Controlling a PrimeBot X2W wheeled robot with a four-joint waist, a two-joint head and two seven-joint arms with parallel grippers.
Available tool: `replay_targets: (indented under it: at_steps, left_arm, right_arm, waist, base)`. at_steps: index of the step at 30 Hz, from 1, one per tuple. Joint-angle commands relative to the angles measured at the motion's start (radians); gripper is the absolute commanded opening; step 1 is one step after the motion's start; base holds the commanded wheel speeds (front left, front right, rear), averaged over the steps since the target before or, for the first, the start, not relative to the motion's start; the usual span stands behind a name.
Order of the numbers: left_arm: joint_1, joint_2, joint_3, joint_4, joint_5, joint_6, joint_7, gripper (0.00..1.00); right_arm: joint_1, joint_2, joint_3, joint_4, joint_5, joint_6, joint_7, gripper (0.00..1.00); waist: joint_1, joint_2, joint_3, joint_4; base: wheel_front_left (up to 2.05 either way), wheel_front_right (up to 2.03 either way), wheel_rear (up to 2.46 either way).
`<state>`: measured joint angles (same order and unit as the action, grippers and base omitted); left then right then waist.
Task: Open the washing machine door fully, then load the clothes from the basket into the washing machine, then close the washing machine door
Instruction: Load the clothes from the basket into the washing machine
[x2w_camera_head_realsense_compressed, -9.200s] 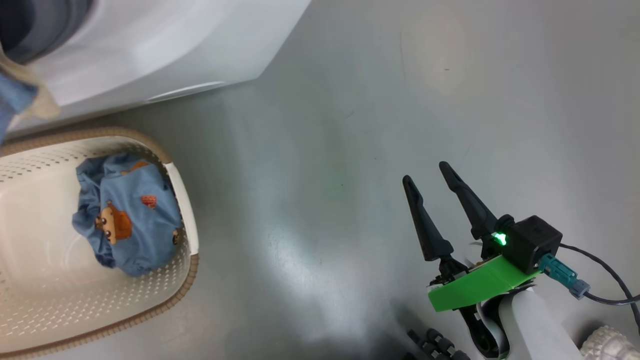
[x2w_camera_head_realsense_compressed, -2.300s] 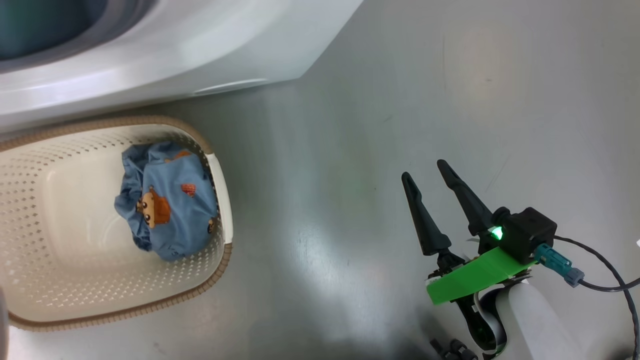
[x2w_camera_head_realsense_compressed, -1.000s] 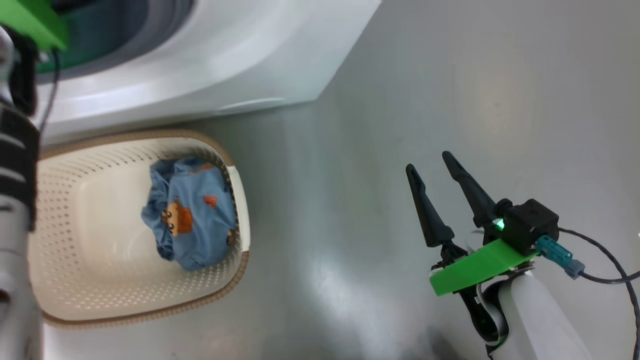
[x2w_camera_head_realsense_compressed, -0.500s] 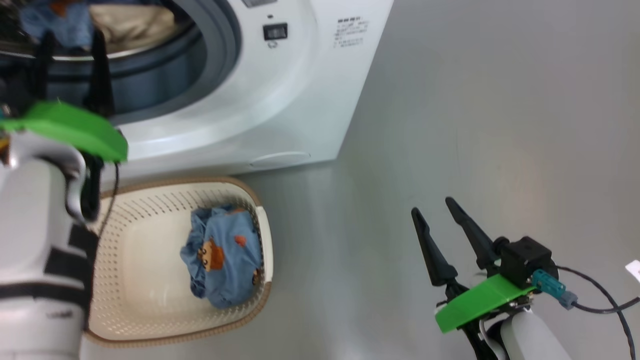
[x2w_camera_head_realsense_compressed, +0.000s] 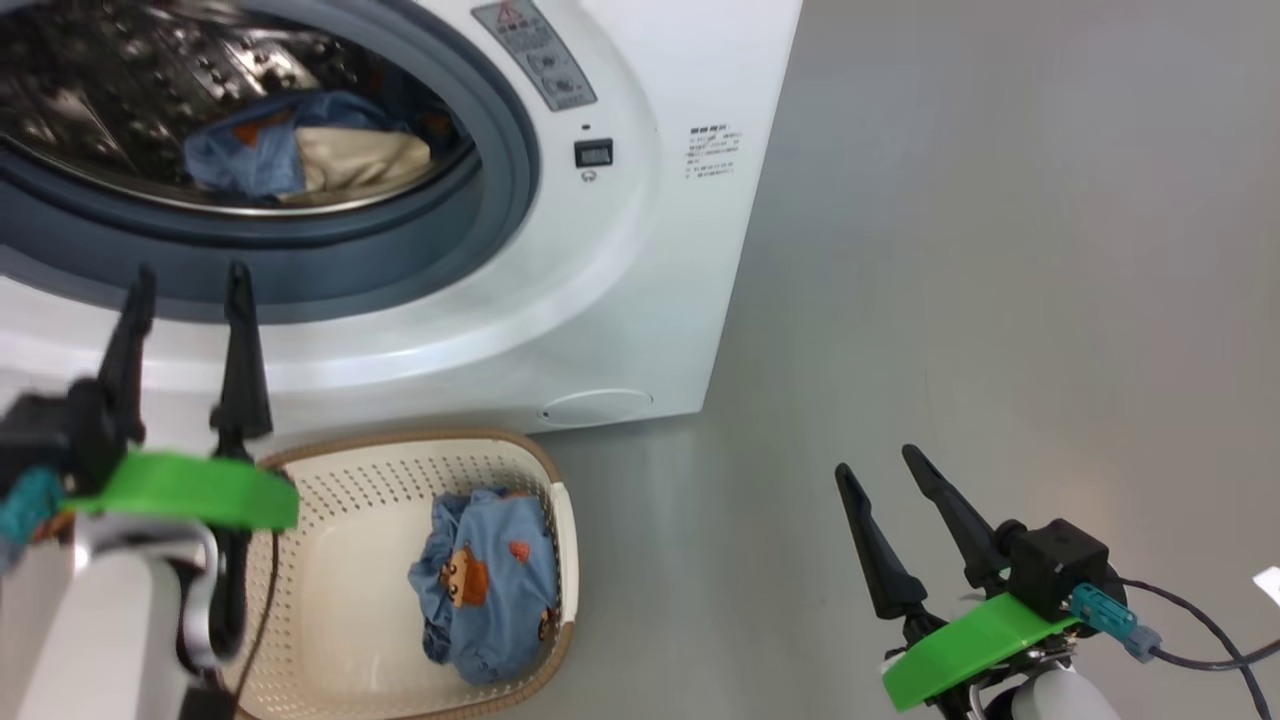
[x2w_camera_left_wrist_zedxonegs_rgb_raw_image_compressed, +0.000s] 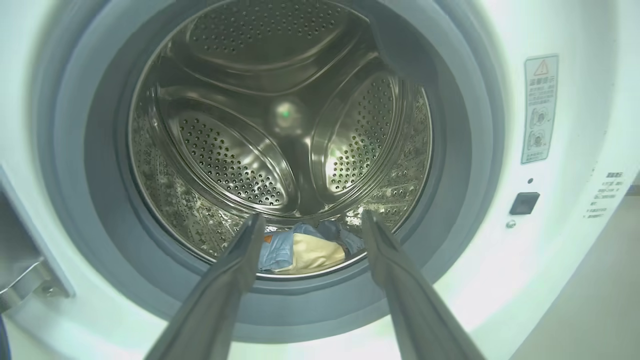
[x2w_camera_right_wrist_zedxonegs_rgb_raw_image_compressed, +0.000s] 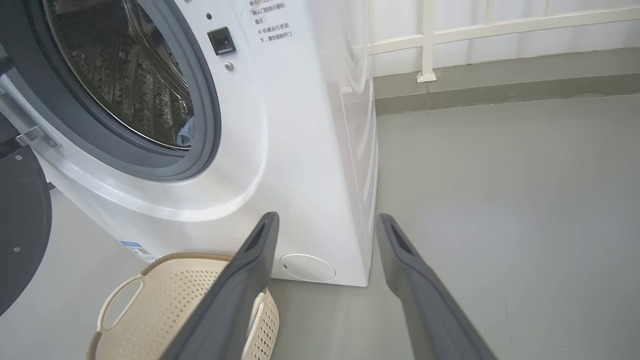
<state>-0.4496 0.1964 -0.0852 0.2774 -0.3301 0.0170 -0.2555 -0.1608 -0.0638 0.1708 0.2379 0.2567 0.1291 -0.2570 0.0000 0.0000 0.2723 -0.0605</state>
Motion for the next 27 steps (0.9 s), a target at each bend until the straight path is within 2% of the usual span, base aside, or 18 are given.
replay_targets:
  at_steps: [1, 8, 14, 20, 27]
  left_arm:
    - [0.039, 0.036, 0.041, -0.069, 0.010, 0.017, -0.006, 1.00]
    - [0.257, 0.016, 0.080, -0.245, 0.052, 0.083, -0.006, 1.00]
    - [0.408, -0.015, 0.109, -0.326, 0.070, 0.108, -0.006, 1.00]
    - [0.506, -0.056, 0.133, -0.371, 0.092, 0.108, -0.006, 1.00]
    - [0.581, -0.100, 0.149, -0.383, 0.119, 0.084, -0.006, 1.00]
  right_arm:
    - [0.018, 0.000, 0.017, -0.030, 0.000, 0.002, -0.005, 1.00]
    - [0.051, -0.003, -0.007, -0.062, -0.023, 0.002, -0.005, 1.00]
    - [0.083, -0.003, -0.016, -0.076, -0.031, 0.002, -0.005, 1.00]
    - [0.101, -0.008, -0.025, -0.093, -0.034, 0.002, -0.005, 1.00]
    - [0.126, -0.011, -0.041, -0.109, -0.040, 0.002, -0.005, 1.00]
  waist:
    - [0.0000, 0.0000, -0.031, 0.003]
    - [0.0000, 0.0000, -0.089, -0.002]
    - [0.0000, 0.0000, -0.131, 0.002]
    - [0.0000, 0.0000, -0.144, 0.011]
    - [0.0000, 0.0000, -0.170, 0.023]
  base:
    - [0.00, 0.00, 0.00]
    - [0.00, 0.00, 0.00]
    - [0.00, 0.00, 0.00]
    - [0.00, 0.00, 0.00]
    - [0.00, 0.00, 0.00]
